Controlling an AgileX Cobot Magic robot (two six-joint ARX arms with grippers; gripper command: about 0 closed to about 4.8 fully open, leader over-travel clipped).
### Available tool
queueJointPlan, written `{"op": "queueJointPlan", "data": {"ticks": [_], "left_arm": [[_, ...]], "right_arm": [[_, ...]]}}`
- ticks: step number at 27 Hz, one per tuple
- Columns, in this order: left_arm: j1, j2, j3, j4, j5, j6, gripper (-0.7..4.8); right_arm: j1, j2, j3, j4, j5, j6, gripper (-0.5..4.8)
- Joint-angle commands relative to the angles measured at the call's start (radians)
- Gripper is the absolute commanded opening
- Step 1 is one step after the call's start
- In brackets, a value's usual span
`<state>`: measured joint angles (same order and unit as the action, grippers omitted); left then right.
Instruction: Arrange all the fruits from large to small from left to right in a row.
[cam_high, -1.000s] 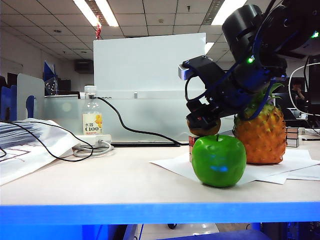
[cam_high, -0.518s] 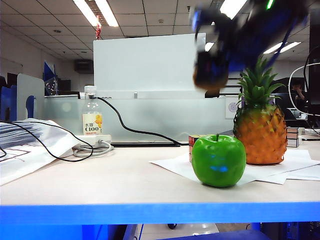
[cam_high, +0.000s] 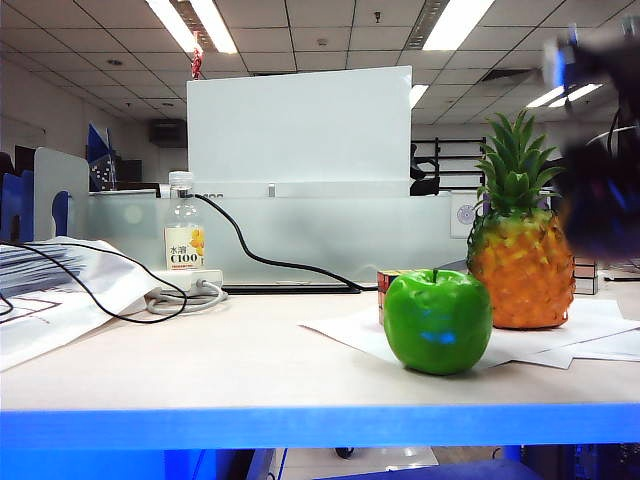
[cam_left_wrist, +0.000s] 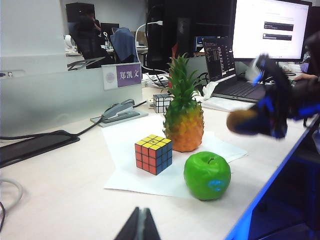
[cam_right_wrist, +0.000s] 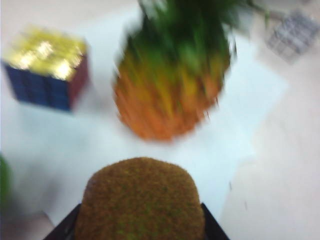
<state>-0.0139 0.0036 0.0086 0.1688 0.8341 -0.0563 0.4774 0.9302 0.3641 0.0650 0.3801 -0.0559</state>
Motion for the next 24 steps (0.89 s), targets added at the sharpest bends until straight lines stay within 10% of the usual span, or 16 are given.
{"op": "queueJointPlan", "data": {"ticks": [1,21,24], "left_arm": [[0.000,-0.002,0.001,0.013,-0.003,0.004,-0.06],[0.000,-0.002,0.001,0.013,-0.004,0.004,-0.06],[0.000,-0.002,0.001,0.013,-0.004,0.004,-0.06]], "right_arm": [[0.000,0.103,-0.026,0.092,0.014,0.030,-0.05],[0.000,0.384,-0.026,0.199,0.074,0.090,0.03],[0.000,0.362,-0.026,0.195,0.076,0.090,3.01]]}}
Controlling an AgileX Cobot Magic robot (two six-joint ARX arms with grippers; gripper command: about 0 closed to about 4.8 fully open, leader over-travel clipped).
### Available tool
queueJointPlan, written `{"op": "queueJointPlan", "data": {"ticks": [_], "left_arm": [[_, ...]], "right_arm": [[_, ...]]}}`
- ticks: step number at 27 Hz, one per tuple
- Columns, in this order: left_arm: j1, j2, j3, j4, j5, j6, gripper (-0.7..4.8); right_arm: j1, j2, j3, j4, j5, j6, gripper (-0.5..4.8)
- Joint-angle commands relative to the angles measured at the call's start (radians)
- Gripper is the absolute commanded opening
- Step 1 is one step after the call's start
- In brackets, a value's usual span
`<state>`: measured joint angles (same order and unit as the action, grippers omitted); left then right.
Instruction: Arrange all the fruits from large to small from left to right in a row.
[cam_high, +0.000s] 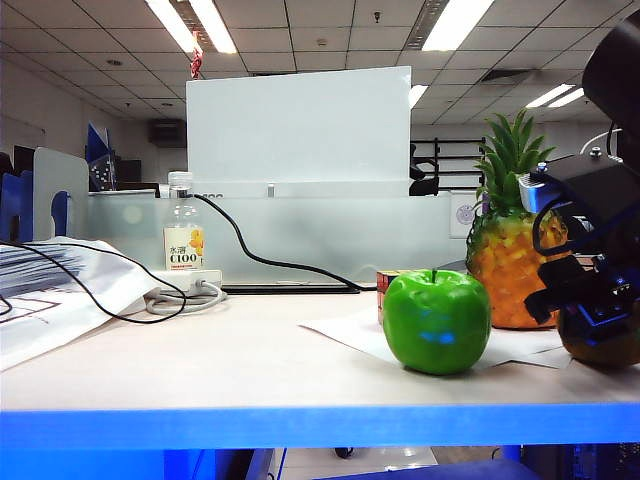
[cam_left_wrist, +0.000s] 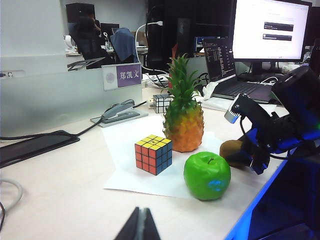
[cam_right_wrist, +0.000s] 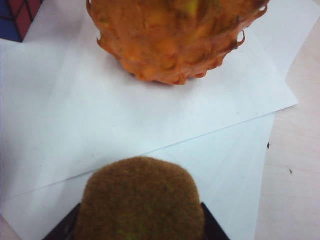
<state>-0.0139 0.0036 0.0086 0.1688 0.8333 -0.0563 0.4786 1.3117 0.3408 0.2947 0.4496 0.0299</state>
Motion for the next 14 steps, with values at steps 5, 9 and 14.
{"op": "queueJointPlan", "data": {"ticks": [5,9,14], "left_arm": [[0.000,-0.002,0.001,0.013,-0.003,0.004,-0.06],[0.000,-0.002,0.001,0.013,-0.003,0.004,-0.06],[0.000,-0.002,0.001,0.012,-0.003,0.004,-0.06]], "right_arm": [[-0.001,-0.124,-0.002,-0.035,0.062,0.001,4.79],[-0.001,-0.220,-0.001,-0.028,0.069,-0.009,4.79],[-0.001,-0.279,0.001,0.139,0.040,-0.115,4.79]]}}
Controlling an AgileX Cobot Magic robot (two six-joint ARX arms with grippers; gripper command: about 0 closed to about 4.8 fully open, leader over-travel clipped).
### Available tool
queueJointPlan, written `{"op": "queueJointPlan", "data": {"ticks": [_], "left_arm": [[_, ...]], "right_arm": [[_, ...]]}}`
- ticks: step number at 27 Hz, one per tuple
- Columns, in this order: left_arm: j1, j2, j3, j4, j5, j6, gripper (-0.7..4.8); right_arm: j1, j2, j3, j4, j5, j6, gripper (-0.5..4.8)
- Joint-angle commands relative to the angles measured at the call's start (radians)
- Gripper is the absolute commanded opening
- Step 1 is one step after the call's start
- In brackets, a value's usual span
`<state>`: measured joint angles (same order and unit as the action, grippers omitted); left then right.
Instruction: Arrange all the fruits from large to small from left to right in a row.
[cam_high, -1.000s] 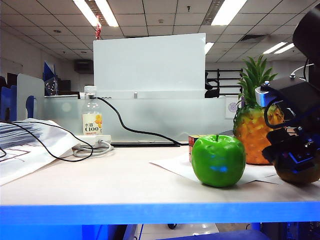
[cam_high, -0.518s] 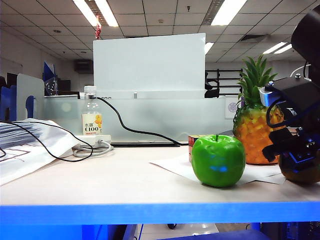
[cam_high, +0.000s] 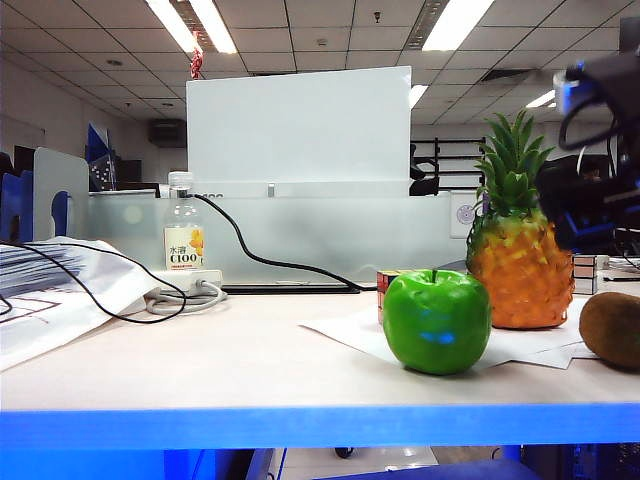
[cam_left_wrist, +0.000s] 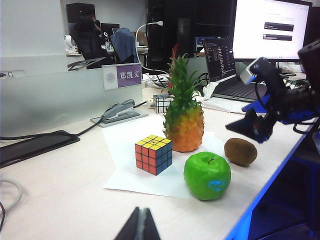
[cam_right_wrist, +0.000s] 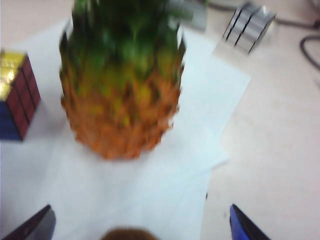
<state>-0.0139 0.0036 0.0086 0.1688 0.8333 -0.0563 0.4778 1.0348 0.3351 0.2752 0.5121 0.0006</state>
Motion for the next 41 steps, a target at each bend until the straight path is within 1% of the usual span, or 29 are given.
{"op": "queueJointPlan", "data": {"ticks": [1,2,4,5,7,8,9,10,12,18,22,27,33,38,39,40,41], "left_arm": [[0.000,-0.002,0.001,0.013,-0.003,0.004,-0.06],[0.000,-0.002,0.001,0.012,-0.003,0.004,-0.06],[0.000,-0.002,0.001,0.013,-0.003,0.004,-0.06],[0.000,-0.001,0.001,0.013,-0.003,0.004,-0.06],[0.001,-0.002,0.001,0.013,-0.003,0.004,-0.06],[0.001,-0.002,0.001,0.013,-0.003,0.004,-0.06],[0.000,-0.002,0.001,0.013,-0.004,0.004,-0.06],[0.001,-0.002,0.001,0.013,-0.008,0.004,-0.06],[0.001,-0.002,0.001,0.013,-0.010,0.004,-0.06],[0.001,-0.002,0.001,0.014,-0.036,0.019,-0.06],[0.000,-0.002,0.001,0.013,-0.037,0.019,-0.06],[0.001,-0.002,0.001,0.013,-0.037,0.020,-0.06],[0.001,-0.002,0.001,0.013,-0.048,0.023,-0.06],[0.001,-0.002,0.001,0.013,-0.048,0.023,-0.06],[0.001,-0.002,0.001,0.013,-0.049,0.023,-0.06],[0.001,-0.002,0.001,0.013,-0.048,0.023,-0.06],[0.001,-0.002,0.001,0.013,-0.048,0.023,-0.06]], "right_arm": [[0.000,0.001,0.006,0.224,-0.042,-0.125,4.79],[-0.003,0.008,0.016,0.309,-0.071,-0.189,4.79],[-0.024,0.026,0.071,0.355,-0.073,-0.242,4.79],[-0.040,0.037,0.097,0.360,-0.074,-0.242,4.79],[-0.096,0.071,0.159,0.372,-0.140,-0.236,4.79],[-0.130,0.106,0.199,0.383,-0.154,-0.235,4.79],[-0.143,0.122,0.214,0.388,-0.153,-0.235,4.79],[-0.174,0.162,0.246,0.388,-0.177,-0.232,4.79],[-0.188,0.216,0.288,0.389,-0.234,-0.225,4.79],[-0.188,0.395,0.403,0.434,-0.270,-0.218,4.79],[-0.192,0.451,0.442,0.452,-0.238,-0.218,4.79],[-0.192,0.459,0.452,0.455,-0.143,-0.219,4.79],[-0.203,0.461,0.452,0.452,-0.140,-0.219,4.79],[-0.203,0.461,0.452,0.415,-0.152,-0.218,4.79],[-0.203,0.461,0.452,0.407,-0.164,-0.218,4.55],[-0.203,0.461,0.452,0.399,-0.185,-0.218,2.62],[-0.203,0.461,0.452,0.394,-0.200,-0.218,1.26]]}}
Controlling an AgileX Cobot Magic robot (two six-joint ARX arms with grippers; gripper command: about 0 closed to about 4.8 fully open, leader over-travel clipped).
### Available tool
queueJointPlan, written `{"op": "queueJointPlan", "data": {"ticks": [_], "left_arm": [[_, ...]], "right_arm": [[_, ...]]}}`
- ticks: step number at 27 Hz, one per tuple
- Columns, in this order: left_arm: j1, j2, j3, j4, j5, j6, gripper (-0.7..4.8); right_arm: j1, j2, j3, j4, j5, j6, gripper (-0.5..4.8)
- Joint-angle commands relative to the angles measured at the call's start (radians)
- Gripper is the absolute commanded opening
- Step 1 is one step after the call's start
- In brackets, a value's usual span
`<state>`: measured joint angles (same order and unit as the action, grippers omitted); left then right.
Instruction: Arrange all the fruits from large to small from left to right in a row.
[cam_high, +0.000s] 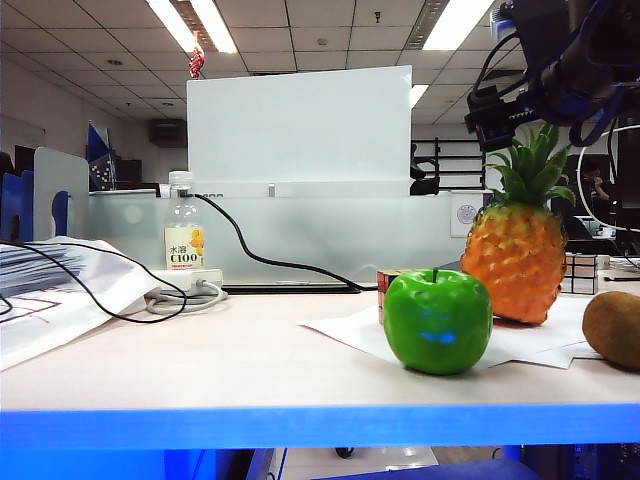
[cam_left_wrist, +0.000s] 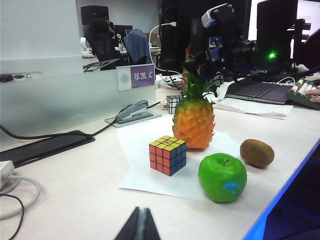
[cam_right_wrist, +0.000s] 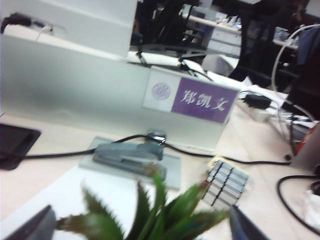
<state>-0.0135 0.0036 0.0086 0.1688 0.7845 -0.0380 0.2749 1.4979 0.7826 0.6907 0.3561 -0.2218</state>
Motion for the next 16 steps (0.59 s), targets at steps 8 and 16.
{"op": "queueJointPlan", "data": {"ticks": [8,16], "left_arm": [[0.000,-0.002,0.001,0.013,0.000,0.004,-0.06],[0.000,-0.002,0.001,0.013,0.000,0.004,-0.06]], "right_arm": [[0.000,-0.002,0.005,-0.022,-0.071,0.008,-0.06],[0.005,-0.004,0.005,-0.021,-0.072,0.011,-0.06]]}}
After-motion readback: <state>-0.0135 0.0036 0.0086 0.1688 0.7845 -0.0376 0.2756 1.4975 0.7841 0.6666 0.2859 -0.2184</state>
